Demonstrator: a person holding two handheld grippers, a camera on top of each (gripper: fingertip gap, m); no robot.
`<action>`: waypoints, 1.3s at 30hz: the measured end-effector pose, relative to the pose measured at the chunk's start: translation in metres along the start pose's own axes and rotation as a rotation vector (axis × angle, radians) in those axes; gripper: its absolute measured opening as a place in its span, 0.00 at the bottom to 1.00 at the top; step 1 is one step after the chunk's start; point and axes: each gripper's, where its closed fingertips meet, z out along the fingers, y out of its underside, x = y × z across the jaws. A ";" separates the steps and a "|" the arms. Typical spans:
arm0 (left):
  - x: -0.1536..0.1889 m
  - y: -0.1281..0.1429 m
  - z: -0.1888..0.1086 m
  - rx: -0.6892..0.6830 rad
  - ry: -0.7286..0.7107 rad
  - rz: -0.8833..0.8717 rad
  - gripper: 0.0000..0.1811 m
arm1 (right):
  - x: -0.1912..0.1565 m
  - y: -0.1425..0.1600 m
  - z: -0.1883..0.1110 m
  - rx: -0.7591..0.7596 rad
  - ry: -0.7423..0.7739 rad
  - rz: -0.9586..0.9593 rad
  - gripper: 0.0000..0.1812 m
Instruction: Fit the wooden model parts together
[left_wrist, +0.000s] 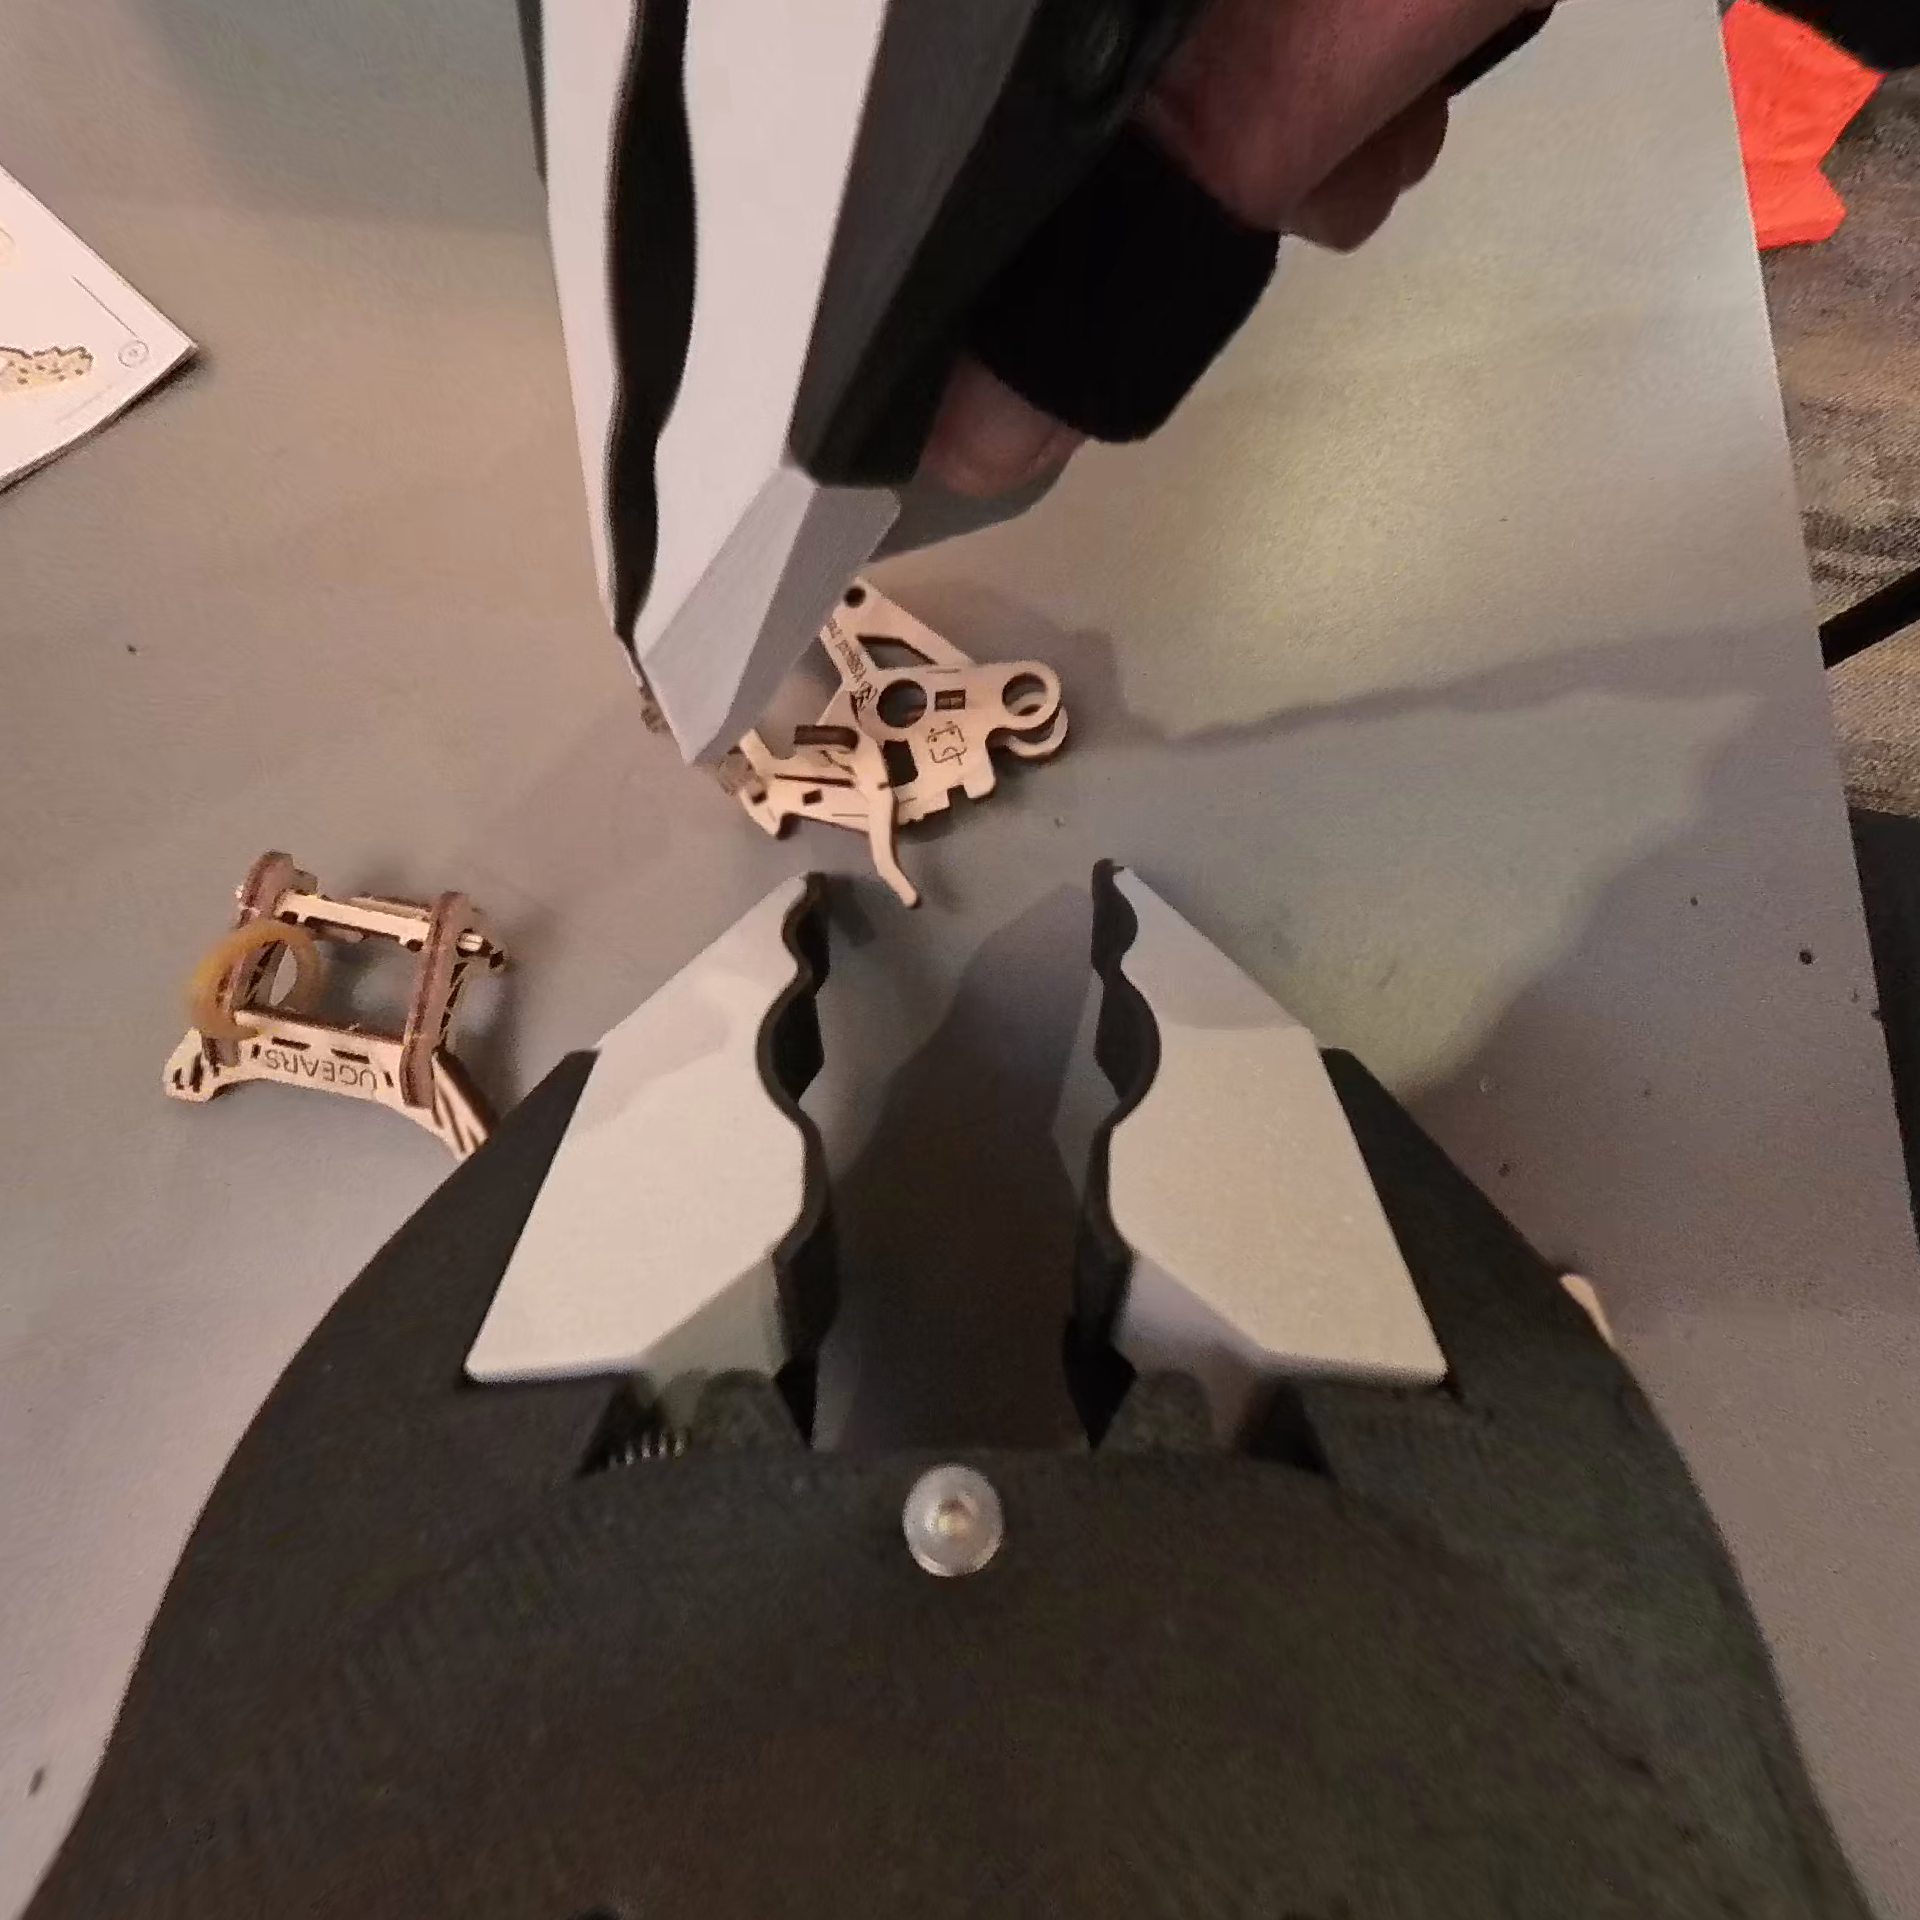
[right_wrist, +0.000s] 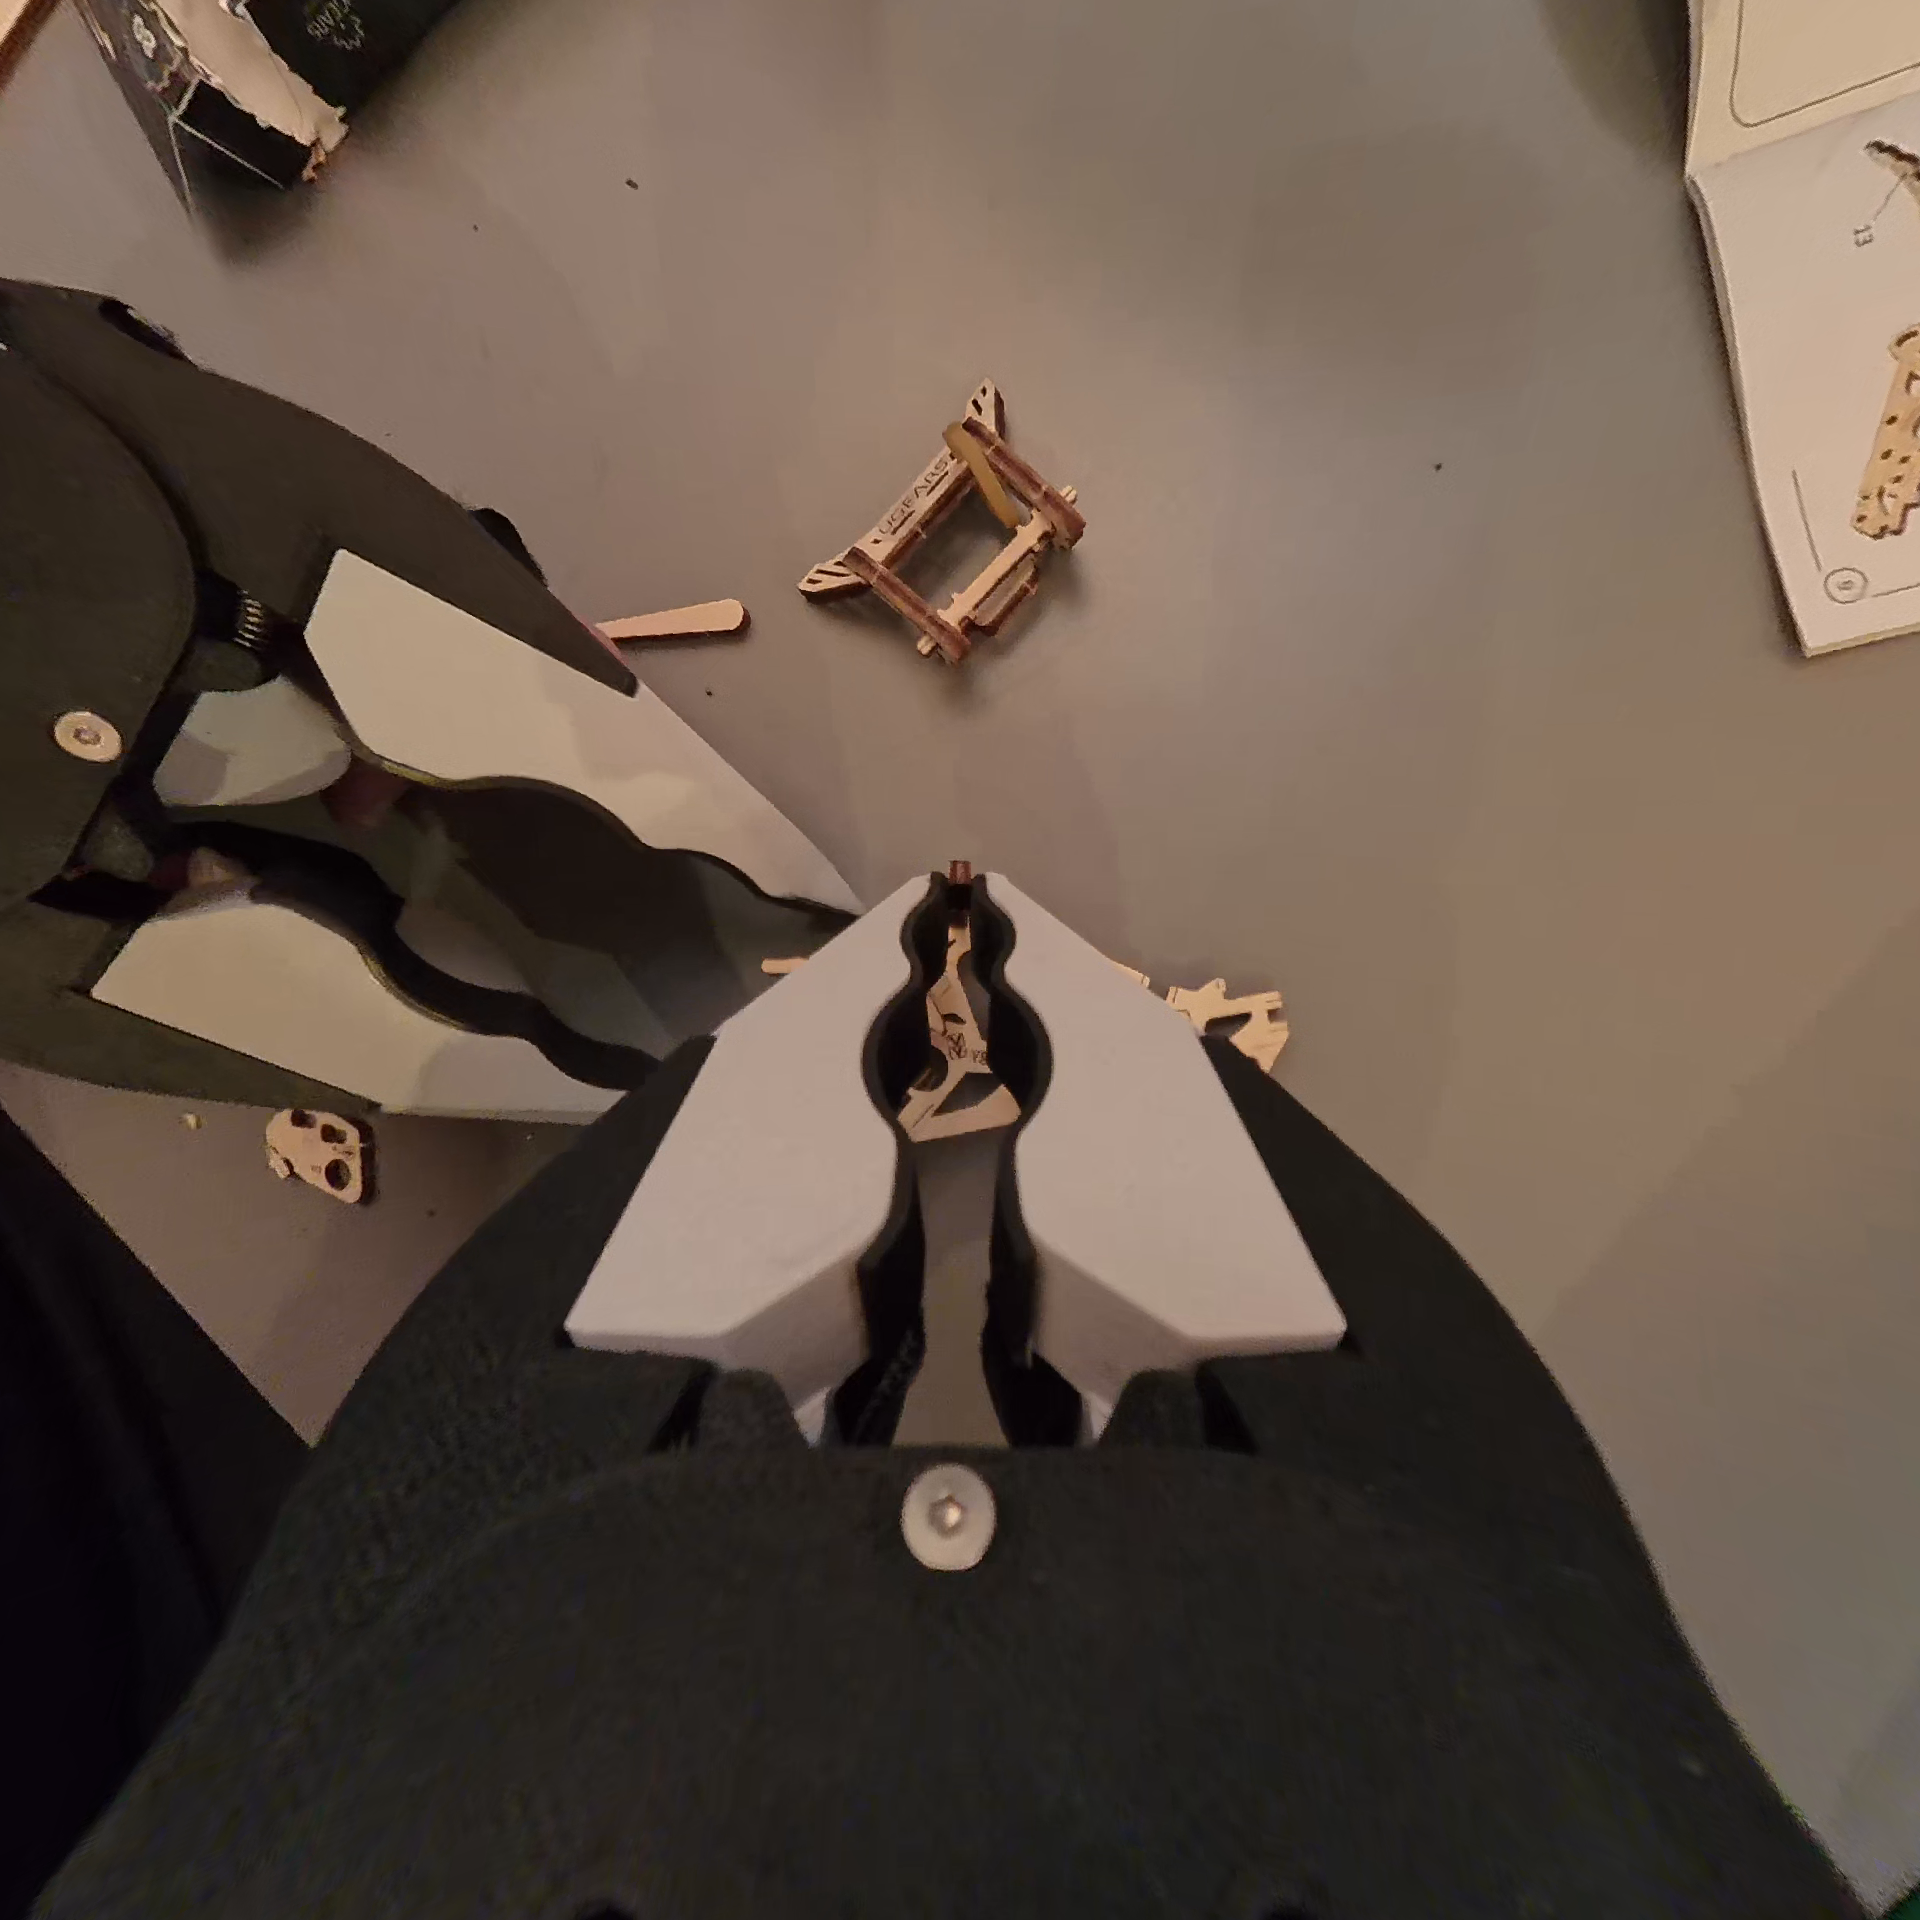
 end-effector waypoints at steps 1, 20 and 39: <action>0.001 -0.001 0.001 0.000 -0.003 -0.005 0.28 | -0.001 -0.001 0.001 -0.001 -0.004 0.001 0.00; 0.018 -0.010 0.008 0.010 -0.116 0.175 0.30 | -0.001 0.002 0.000 -0.014 0.009 -0.014 0.00; 0.014 -0.006 0.003 0.019 -0.100 0.175 0.29 | -0.004 0.004 0.003 -0.056 0.107 -0.178 0.00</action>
